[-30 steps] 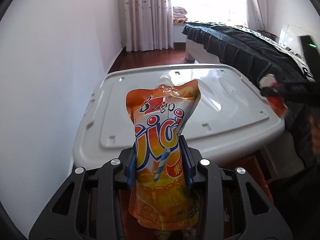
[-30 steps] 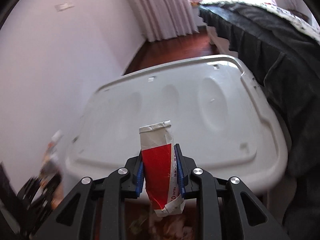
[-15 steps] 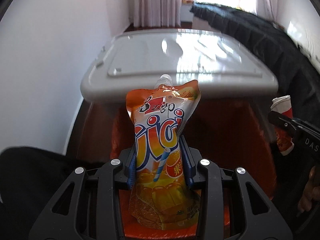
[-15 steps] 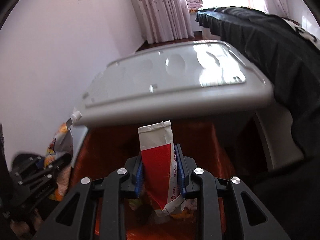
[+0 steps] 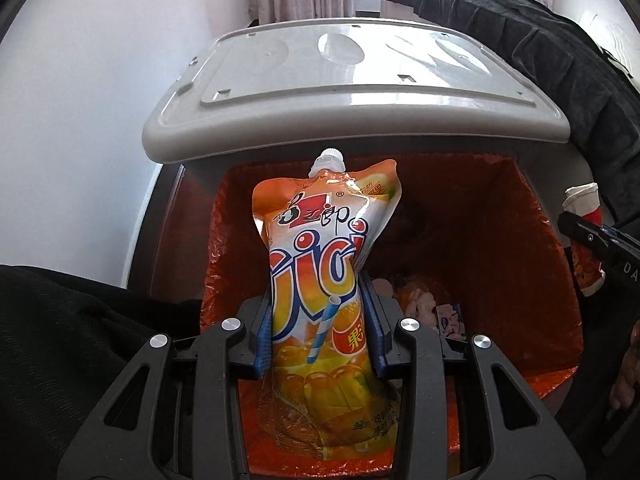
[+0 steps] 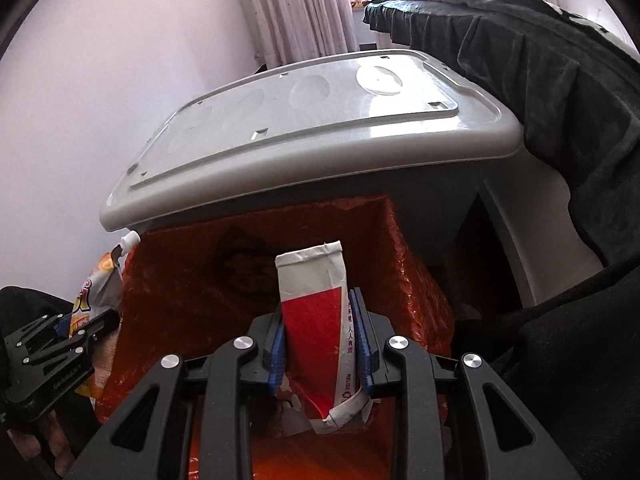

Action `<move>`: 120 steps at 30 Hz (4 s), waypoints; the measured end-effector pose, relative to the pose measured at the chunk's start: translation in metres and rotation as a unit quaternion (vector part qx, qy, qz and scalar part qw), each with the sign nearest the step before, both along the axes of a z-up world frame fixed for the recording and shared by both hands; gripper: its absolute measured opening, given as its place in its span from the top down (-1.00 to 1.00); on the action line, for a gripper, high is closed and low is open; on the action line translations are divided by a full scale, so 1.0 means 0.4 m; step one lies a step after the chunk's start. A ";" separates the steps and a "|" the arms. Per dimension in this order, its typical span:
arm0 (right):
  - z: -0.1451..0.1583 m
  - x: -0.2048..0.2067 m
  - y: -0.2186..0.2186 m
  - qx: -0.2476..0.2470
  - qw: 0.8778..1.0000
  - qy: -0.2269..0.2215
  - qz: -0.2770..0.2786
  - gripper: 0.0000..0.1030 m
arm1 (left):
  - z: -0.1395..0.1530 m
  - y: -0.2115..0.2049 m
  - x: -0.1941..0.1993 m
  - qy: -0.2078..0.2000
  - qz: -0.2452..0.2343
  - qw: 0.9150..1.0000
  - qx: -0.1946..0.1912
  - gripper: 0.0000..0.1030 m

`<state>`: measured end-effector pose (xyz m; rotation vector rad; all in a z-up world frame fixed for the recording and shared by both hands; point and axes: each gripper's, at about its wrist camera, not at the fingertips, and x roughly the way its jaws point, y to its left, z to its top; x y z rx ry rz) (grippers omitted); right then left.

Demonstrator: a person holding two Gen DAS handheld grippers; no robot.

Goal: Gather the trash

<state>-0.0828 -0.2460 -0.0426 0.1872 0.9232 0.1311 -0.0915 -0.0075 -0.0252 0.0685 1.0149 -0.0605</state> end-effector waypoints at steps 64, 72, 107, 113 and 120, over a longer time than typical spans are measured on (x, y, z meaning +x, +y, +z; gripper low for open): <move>0.240 0.207 -0.118 -0.052 0.987 -0.122 -0.087 -0.89 | 0.232 0.019 0.117 -0.140 0.014 0.990 -0.024 -0.82; 0.254 0.312 -0.123 -0.090 0.975 -0.167 -0.120 -0.90 | 0.309 0.021 0.302 -0.162 0.010 0.986 -0.035 -0.82; 0.189 0.364 -0.087 -0.098 0.981 -0.118 -0.116 -0.90 | 0.223 0.004 0.356 -0.128 0.018 0.991 -0.036 -0.82; 0.187 0.367 -0.084 -0.097 0.982 -0.118 -0.113 -0.89 | 0.227 0.006 0.352 -0.137 0.018 0.990 -0.039 -0.84; 0.186 0.369 -0.085 -0.095 0.982 -0.117 -0.115 -0.90 | 0.230 -0.012 0.344 -0.147 0.007 0.989 -0.029 -0.84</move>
